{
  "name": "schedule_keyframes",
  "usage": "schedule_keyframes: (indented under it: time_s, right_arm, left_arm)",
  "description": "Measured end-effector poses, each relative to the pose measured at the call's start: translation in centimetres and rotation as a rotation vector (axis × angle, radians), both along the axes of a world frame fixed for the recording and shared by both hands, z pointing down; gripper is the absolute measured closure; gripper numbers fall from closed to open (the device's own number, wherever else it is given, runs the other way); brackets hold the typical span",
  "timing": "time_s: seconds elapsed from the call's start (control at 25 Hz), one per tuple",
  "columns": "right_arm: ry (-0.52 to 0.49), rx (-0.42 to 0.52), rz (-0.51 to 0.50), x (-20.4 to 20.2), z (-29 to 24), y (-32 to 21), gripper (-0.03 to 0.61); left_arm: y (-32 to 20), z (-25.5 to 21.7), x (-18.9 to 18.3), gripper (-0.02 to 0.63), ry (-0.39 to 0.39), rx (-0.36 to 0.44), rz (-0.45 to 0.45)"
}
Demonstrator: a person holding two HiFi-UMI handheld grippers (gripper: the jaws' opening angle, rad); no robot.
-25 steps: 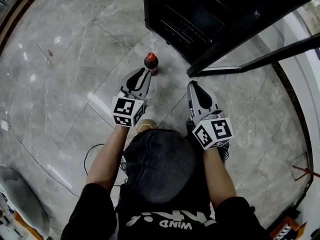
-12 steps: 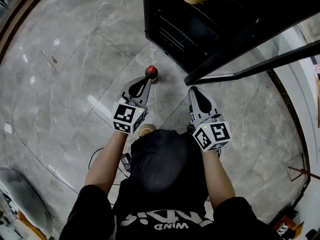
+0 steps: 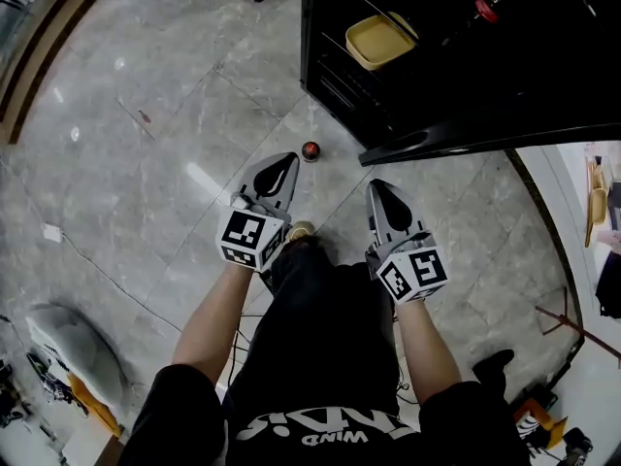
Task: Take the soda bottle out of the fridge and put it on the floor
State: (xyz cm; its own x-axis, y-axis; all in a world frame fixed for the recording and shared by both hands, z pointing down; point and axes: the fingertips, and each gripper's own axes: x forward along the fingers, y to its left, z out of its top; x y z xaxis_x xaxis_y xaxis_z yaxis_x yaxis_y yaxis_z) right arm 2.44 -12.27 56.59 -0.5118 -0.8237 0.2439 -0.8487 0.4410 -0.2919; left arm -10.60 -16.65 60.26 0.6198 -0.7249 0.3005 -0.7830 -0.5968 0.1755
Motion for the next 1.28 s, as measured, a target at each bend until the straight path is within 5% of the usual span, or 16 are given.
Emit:
schedule_keyframes:
  time_s: [0.44, 1.28]
  right_arm:
    - [-0.04, -0.004, 0.003, -0.8, -20.1, -0.3, 0.555]
    - [-0.004, 0.029, 0.009, 4.7, -33.3, 3.2, 0.555]
  left_arm:
    - [1.0, -21.9, -0.2, 0.607, 0.055, -0.012, -0.006]
    - [4.4, -37.8, 1.7, 0.607, 0.089, 0.044, -0.011]
